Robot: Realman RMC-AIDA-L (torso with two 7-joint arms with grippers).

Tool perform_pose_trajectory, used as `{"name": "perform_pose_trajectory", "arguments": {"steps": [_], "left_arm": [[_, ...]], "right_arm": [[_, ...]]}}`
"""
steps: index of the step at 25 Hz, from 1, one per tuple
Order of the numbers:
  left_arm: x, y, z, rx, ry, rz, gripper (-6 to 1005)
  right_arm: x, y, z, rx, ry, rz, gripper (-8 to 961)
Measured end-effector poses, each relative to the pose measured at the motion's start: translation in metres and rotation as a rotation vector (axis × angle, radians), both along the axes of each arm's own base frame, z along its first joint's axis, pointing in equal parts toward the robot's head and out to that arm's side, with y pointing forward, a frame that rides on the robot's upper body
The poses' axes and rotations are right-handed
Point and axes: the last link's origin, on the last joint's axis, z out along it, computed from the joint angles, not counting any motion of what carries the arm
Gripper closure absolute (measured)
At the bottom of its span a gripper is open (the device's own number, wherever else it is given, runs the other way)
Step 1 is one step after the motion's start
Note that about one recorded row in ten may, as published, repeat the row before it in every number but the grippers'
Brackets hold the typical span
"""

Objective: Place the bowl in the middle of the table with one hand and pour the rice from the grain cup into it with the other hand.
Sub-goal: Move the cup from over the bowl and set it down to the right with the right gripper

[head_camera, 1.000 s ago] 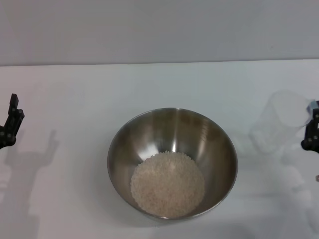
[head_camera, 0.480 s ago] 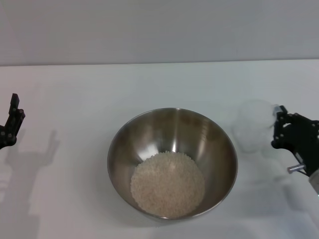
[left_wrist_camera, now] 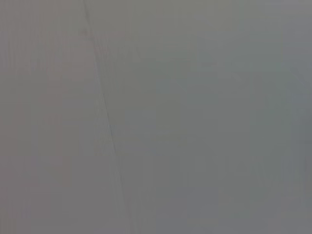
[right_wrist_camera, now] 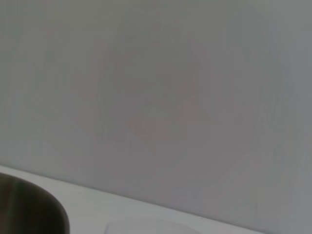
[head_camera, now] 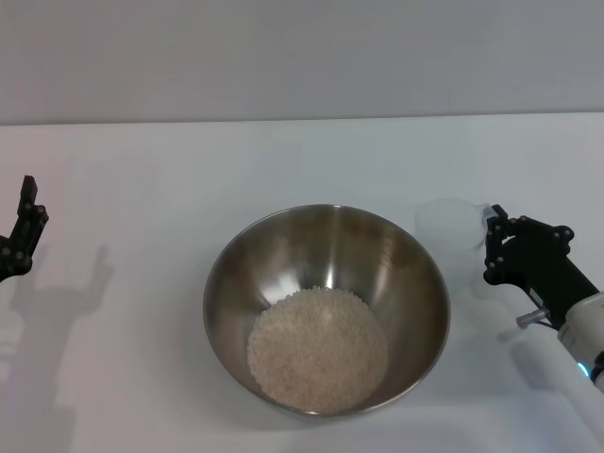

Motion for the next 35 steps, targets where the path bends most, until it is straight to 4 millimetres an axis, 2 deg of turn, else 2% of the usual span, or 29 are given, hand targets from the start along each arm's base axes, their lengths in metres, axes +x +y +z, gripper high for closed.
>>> {"name": "perform_pose_trajectory", "arguments": {"steps": [17, 29, 35], "left_arm": [[0.002, 0.002, 0.0, 0.0, 0.002, -0.006, 184], [0.001, 0.001, -0.001, -0.003, 0.003, -0.004, 184], [0.001, 0.0, -0.002, -0.007, 0.005, -0.005, 184]], "right_arm": [[0.002, 0.0, -0.005, -0.036, -0.014, -0.014, 929], [0.006, -0.012, -0.008, -0.037, 0.006, -0.028, 797], [0.012, -0.032, -0.005, -0.008, 0.037, -0.023, 647]]}}
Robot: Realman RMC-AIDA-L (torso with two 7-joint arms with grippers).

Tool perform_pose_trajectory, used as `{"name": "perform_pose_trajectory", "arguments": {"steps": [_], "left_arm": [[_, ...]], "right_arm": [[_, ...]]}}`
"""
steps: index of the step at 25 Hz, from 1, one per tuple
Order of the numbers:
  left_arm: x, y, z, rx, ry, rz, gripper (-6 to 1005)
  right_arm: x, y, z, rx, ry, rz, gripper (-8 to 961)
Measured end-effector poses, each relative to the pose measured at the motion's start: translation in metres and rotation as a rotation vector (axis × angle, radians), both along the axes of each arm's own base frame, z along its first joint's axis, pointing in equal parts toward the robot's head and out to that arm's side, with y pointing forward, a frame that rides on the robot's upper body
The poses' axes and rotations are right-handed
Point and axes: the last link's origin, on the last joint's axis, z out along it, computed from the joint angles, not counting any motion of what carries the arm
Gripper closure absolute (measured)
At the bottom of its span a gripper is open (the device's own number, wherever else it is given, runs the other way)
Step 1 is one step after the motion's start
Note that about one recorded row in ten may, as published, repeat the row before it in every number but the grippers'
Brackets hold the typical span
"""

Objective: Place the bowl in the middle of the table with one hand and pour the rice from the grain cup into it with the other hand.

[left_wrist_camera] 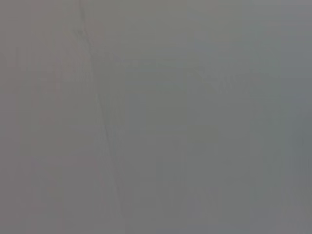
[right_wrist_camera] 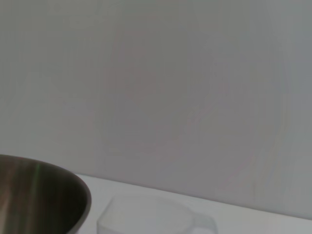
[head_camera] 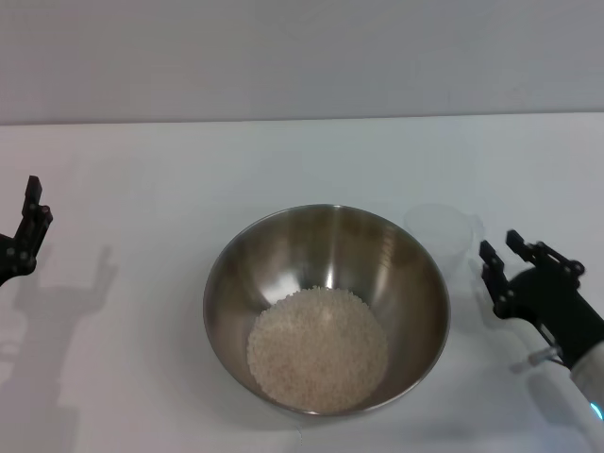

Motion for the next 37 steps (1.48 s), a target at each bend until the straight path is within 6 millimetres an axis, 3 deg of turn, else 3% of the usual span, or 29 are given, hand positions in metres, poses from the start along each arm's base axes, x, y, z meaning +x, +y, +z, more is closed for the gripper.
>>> {"name": "perform_pose_trajectory", "arguments": {"steps": [5, 7, 8, 11, 12, 13, 17, 22, 28, 37], "left_arm": [[0.001, 0.0, -0.001, -0.004, 0.002, -0.003, 185], [0.001, 0.0, -0.001, -0.004, 0.002, -0.003, 185], [0.001, -0.001, -0.001, -0.004, 0.001, -0.002, 185], [0.0, -0.001, -0.001, -0.004, -0.001, -0.002, 185], [0.0, -0.001, -0.001, -0.004, -0.003, 0.002, 185], [-0.001, -0.001, -0.001, -0.004, -0.003, 0.004, 185], [-0.003, -0.002, 0.0, -0.003, -0.005, 0.012, 185], [-0.005, -0.003, 0.001, 0.002, -0.008, 0.022, 185], [-0.012, -0.005, 0.003, 0.013, -0.016, 0.057, 184], [-0.027, -0.012, 0.007, 0.018, -0.046, 0.115, 184]], "right_arm": [[0.008, -0.026, 0.006, 0.05, 0.035, -0.006, 619], [0.014, -0.046, 0.019, 0.136, 0.062, -0.006, 613], [0.014, -0.046, 0.019, 0.136, 0.062, -0.006, 609], [0.026, -0.065, 0.044, 0.301, 0.1, -0.047, 600], [0.032, -0.078, 0.061, 0.409, 0.126, -0.066, 597], [0.032, -0.078, 0.061, 0.409, 0.126, -0.066, 577], [0.044, -0.102, 0.092, 0.608, 0.13, -0.099, 499], [0.051, -0.107, 0.102, 0.659, 0.147, -0.123, 401], [0.047, -0.108, 0.101, 0.668, 0.16, -0.105, 207], [0.04, -0.106, 0.1, 0.667, 0.164, -0.069, 143]]}}
